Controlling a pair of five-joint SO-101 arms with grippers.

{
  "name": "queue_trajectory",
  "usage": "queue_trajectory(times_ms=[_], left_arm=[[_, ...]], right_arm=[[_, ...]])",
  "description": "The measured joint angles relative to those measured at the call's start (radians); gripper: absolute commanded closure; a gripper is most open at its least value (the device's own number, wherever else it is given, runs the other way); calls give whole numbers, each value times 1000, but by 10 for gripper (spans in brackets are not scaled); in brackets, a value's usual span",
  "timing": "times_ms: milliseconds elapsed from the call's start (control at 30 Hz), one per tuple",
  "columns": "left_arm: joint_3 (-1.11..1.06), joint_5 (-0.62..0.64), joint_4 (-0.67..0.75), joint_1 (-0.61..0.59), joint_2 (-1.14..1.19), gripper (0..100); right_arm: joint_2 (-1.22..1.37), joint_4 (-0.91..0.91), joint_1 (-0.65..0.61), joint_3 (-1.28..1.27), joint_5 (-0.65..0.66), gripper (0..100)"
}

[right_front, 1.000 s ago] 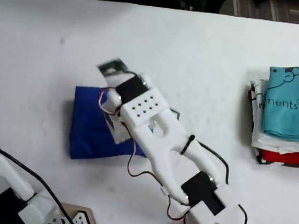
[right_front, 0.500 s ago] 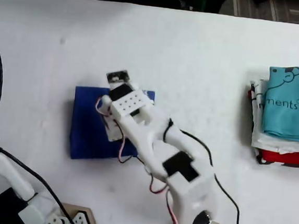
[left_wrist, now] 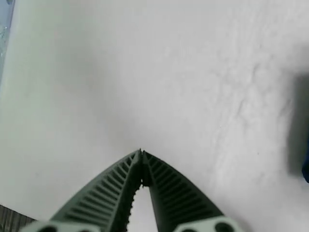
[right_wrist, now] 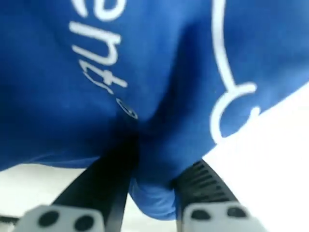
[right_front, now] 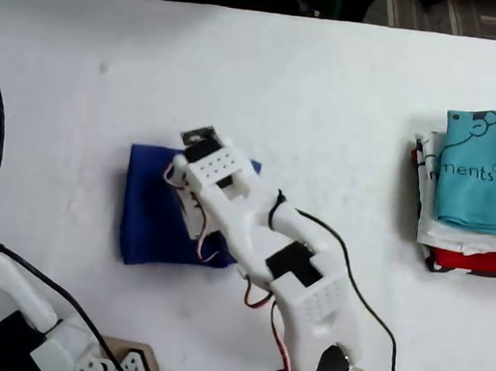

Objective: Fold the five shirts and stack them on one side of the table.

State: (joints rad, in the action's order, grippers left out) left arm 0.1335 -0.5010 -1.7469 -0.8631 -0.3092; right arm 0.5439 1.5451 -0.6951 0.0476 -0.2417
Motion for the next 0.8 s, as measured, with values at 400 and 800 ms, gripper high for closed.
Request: queue_trajectory(times_ms=[400, 800], left_arm=[[0, 0, 0, 0, 0, 976], [-64, 0, 0, 2, 0, 976]], right_arm=[[-256, 155, 195, -172, 466, 978], [-215, -160, 563, 23, 1666, 978]])
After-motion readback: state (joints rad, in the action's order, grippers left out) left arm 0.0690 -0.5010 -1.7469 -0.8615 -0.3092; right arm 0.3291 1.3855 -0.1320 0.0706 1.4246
